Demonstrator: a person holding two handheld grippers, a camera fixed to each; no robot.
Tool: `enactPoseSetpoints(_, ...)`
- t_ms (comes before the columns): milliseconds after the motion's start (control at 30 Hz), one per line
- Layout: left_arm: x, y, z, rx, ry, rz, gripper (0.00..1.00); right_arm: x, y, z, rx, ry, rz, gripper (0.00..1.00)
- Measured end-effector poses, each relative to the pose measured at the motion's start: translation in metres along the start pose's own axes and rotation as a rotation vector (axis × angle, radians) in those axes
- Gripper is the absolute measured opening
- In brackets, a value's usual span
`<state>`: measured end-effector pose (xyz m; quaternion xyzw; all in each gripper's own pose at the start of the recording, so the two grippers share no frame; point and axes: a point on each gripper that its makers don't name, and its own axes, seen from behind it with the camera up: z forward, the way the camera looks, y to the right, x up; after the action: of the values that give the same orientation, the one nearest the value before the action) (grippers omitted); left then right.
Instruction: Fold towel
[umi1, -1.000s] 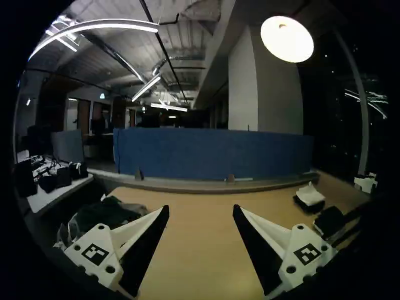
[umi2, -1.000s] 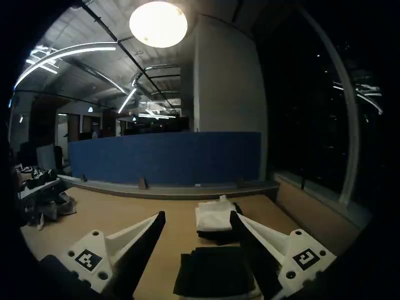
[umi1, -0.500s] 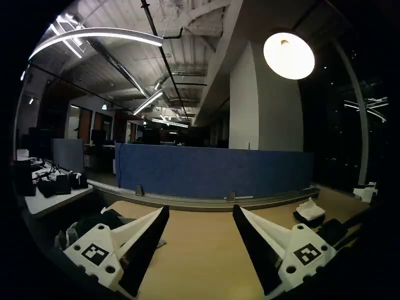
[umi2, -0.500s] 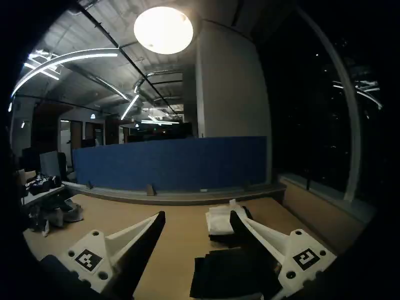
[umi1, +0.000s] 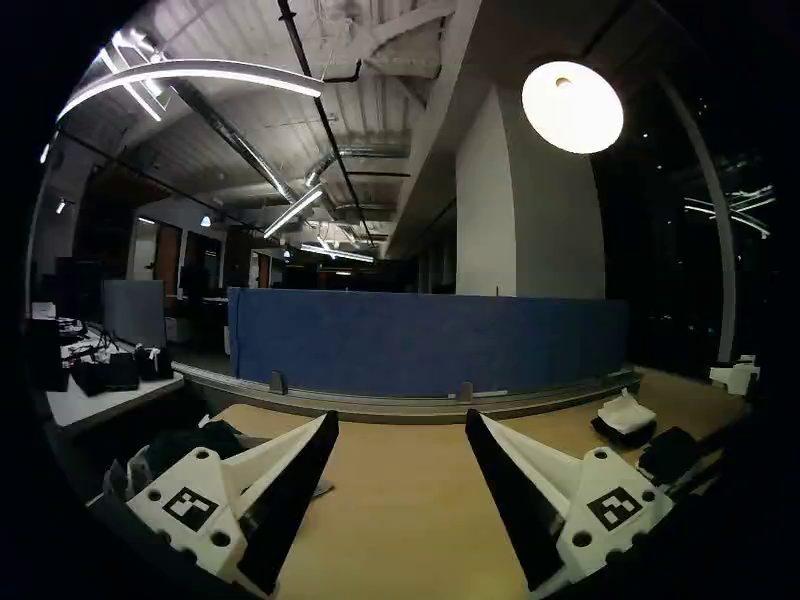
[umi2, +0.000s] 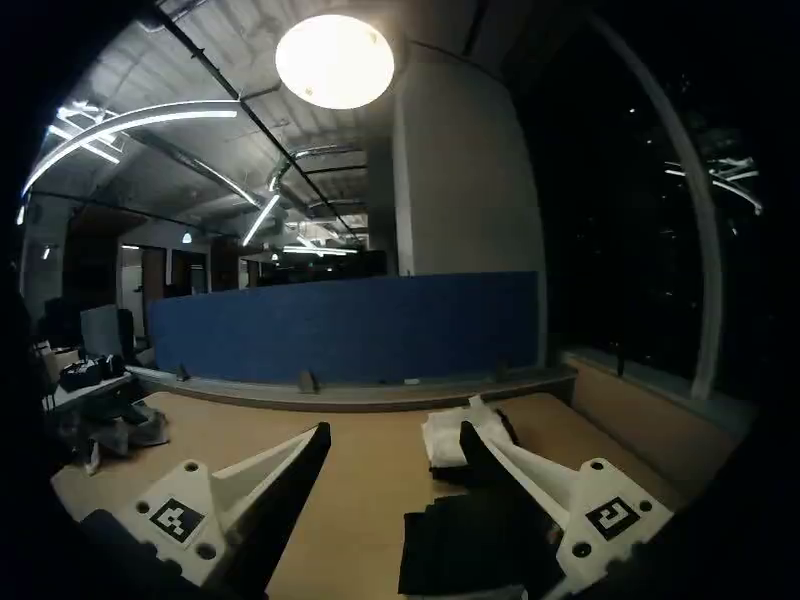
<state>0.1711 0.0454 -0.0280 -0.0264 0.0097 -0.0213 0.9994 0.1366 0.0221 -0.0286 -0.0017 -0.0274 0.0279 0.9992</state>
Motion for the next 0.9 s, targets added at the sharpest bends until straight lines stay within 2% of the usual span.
enactPoseSetpoints(167, -0.017, -0.002, 0.000, 0.005, 0.003, 0.021, 0.94, -0.005, -0.010, 0.000, 0.017, 0.003, -0.013, 1.00)
enactPoseSetpoints(467, -0.055, -0.015, 0.006, 0.048, 0.003, 0.029, 0.94, -0.003, -0.016, 0.003, 0.034, -0.018, -0.055, 1.00)
enactPoseSetpoints(700, -0.083, -0.026, 0.008, 0.069, 0.009, 0.030, 0.94, 0.001, -0.011, 0.013, 0.014, -0.037, -0.094, 1.00)
enactPoseSetpoints(900, -0.110, -0.042, 0.009, 0.087, 0.007, 0.030, 0.94, 0.004, -0.015, 0.020, 0.014, -0.030, -0.115, 1.00)
